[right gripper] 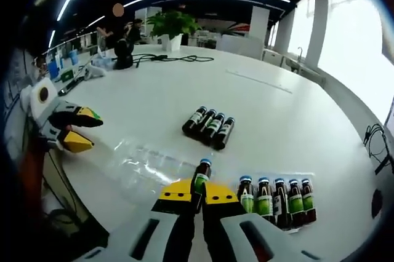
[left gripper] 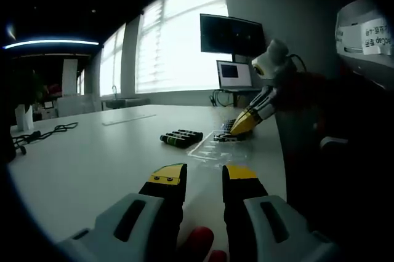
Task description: Grip medicine bottles put into box
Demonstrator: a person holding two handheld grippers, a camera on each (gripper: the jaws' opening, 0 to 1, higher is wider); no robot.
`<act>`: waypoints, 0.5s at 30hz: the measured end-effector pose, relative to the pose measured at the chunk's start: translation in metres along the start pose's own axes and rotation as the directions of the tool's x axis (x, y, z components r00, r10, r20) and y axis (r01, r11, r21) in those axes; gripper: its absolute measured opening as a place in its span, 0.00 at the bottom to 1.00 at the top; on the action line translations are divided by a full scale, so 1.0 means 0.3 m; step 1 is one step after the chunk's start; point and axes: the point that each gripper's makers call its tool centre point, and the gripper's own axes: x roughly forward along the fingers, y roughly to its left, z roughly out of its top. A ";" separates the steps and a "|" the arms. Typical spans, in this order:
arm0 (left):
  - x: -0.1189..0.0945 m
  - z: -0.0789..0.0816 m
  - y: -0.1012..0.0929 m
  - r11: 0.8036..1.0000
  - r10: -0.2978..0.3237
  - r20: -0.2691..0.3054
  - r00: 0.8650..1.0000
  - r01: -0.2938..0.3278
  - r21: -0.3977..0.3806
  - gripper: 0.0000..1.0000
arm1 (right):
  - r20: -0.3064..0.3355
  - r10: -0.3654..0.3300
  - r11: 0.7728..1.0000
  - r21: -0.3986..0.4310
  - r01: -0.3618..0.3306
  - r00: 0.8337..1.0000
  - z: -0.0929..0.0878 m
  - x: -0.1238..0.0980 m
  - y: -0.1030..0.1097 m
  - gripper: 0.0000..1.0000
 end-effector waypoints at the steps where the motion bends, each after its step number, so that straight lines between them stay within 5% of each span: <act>1: 0.000 0.000 0.000 1.000 0.000 0.000 1.000 0.000 0.000 0.17 | 0.000 0.000 1.000 0.005 0.000 1.000 -0.001 0.000 0.000 0.00; 15: -0.002 -0.002 0.000 1.000 0.000 -0.001 1.000 0.000 0.002 0.17 | 0.006 -0.040 0.997 -0.059 0.041 0.999 -0.002 0.006 0.020 0.00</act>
